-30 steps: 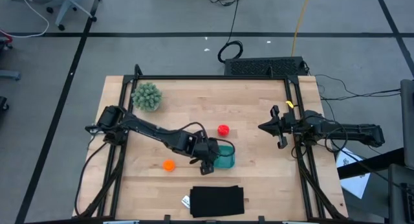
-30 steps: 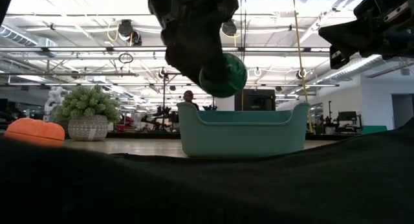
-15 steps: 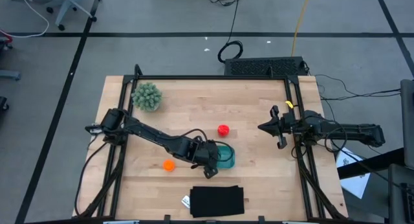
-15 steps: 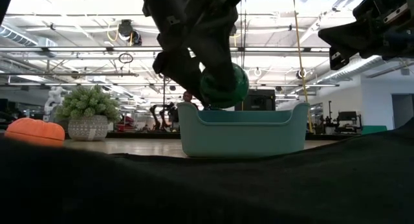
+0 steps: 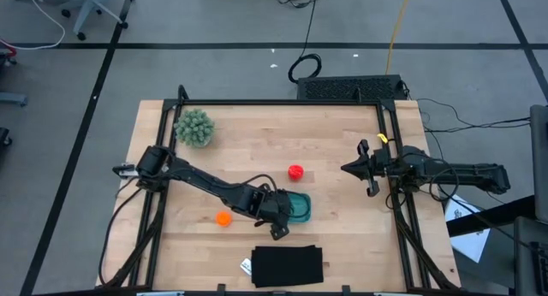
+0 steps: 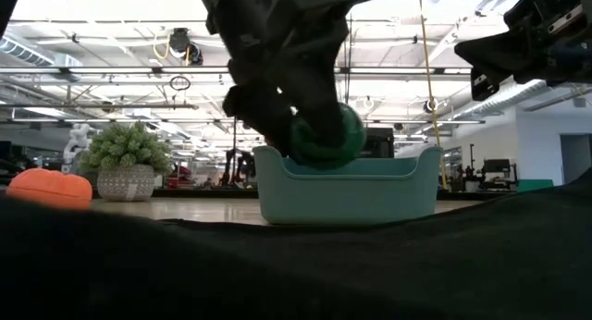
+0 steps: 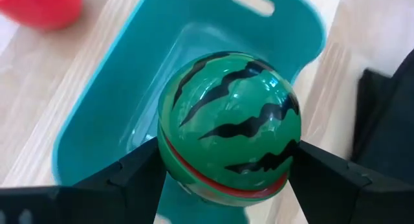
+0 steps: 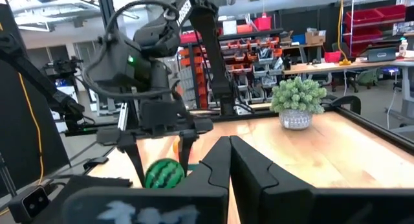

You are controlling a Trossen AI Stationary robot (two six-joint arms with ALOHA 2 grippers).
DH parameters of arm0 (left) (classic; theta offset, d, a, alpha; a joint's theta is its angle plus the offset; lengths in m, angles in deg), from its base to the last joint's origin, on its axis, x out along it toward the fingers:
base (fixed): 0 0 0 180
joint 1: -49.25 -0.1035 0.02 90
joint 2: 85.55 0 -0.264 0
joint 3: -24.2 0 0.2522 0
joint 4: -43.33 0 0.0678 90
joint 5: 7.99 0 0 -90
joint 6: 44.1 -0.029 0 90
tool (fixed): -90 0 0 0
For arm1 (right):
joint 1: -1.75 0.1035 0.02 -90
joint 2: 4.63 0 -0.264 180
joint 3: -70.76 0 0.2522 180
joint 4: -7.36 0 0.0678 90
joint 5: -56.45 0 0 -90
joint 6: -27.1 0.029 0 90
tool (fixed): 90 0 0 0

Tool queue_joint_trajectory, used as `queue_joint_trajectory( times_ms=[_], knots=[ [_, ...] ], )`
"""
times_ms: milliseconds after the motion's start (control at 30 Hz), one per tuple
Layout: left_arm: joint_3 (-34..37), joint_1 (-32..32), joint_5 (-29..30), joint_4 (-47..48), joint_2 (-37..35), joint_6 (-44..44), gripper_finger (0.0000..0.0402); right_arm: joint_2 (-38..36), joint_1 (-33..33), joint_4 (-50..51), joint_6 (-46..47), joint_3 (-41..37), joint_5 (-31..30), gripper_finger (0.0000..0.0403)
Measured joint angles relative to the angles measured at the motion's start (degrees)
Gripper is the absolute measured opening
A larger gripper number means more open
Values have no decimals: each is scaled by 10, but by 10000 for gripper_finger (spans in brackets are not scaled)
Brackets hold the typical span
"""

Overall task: Pick and placing Produce into tupperware
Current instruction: Put the watermelon into the bin

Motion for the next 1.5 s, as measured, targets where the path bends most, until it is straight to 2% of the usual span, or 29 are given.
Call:
queue_joint_trajectory(
  times_ms=[233,467,833,1500],
  knots=[
    [0,-5,-1,1,10,-28,285,6,0,-3,0,0,0,0],
    [0,-16,-36,1,17,-90,285,6,0,-2,0,0,0,0],
    [0,-46,-56,3,17,-143,285,6,0,-2,0,0,0,0],
    [5,-59,-75,7,21,-182,285,6,0,-1,0,0,0,0]
  ],
)
